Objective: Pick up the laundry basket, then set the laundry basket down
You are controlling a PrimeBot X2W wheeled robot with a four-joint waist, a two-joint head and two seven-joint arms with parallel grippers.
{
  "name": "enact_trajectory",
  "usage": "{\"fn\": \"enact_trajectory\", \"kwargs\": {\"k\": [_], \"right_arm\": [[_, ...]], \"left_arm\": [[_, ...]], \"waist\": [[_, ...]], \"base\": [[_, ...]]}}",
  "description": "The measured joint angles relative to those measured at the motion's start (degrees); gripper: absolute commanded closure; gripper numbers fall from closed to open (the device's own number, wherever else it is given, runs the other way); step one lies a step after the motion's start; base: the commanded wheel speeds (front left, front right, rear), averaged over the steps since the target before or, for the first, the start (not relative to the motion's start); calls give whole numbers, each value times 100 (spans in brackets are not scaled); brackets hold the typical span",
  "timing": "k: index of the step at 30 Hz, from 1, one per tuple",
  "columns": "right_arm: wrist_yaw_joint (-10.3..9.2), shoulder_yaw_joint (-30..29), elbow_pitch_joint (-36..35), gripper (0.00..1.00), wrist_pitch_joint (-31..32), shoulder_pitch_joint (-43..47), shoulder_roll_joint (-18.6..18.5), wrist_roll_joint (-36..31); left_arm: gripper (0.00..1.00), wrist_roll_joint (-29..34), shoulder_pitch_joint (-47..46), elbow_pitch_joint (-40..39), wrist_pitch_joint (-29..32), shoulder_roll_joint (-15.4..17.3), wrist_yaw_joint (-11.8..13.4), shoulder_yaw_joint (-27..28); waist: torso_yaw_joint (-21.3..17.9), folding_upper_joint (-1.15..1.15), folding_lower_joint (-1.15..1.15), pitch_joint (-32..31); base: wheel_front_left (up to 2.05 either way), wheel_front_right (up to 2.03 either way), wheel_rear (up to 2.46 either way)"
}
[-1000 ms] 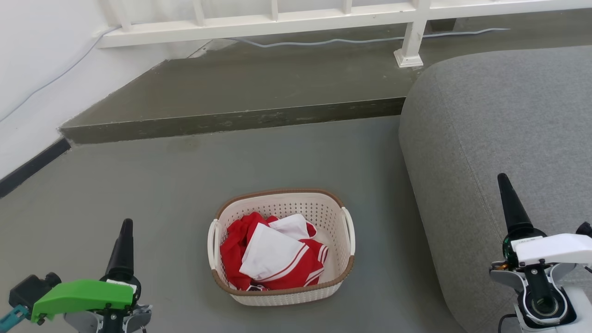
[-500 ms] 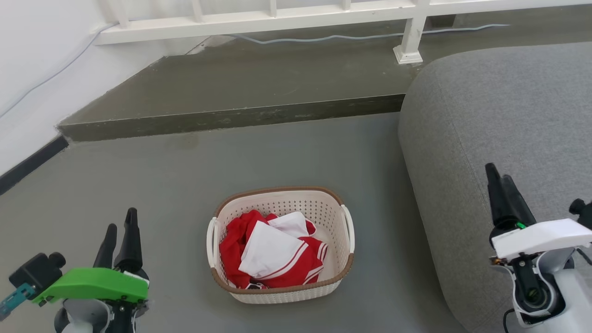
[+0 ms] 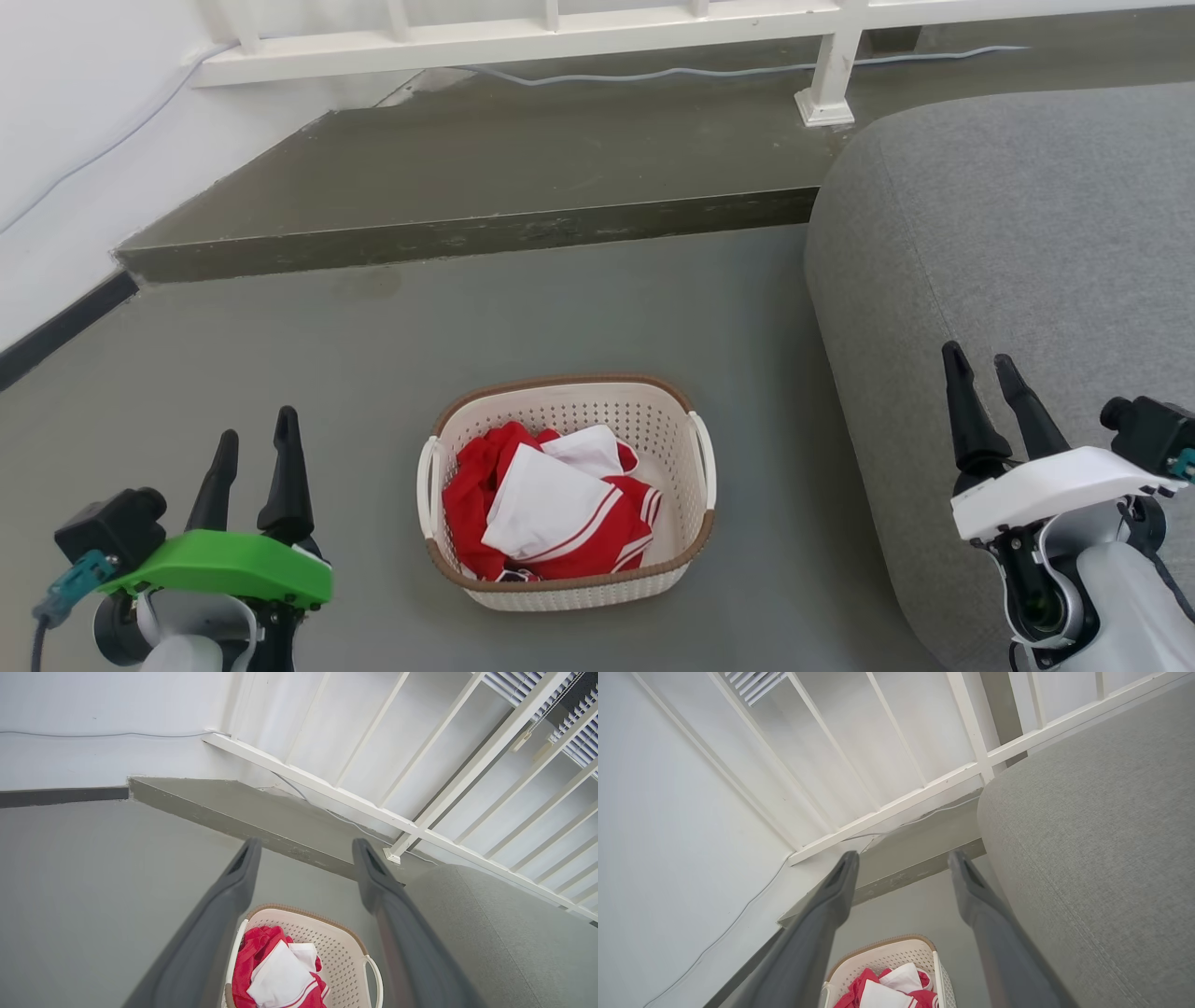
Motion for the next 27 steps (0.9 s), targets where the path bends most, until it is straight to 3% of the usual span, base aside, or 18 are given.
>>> {"fn": "enact_trajectory", "kwargs": {"k": [27], "right_arm": [[-314, 417, 3, 0, -552, -102, -126, -1905]], "left_arm": [[0, 2037, -1, -97, -548, -63, 142, -197]], "waist": [[-37, 0, 0, -80]], "base": [[0, 0, 0]]}}
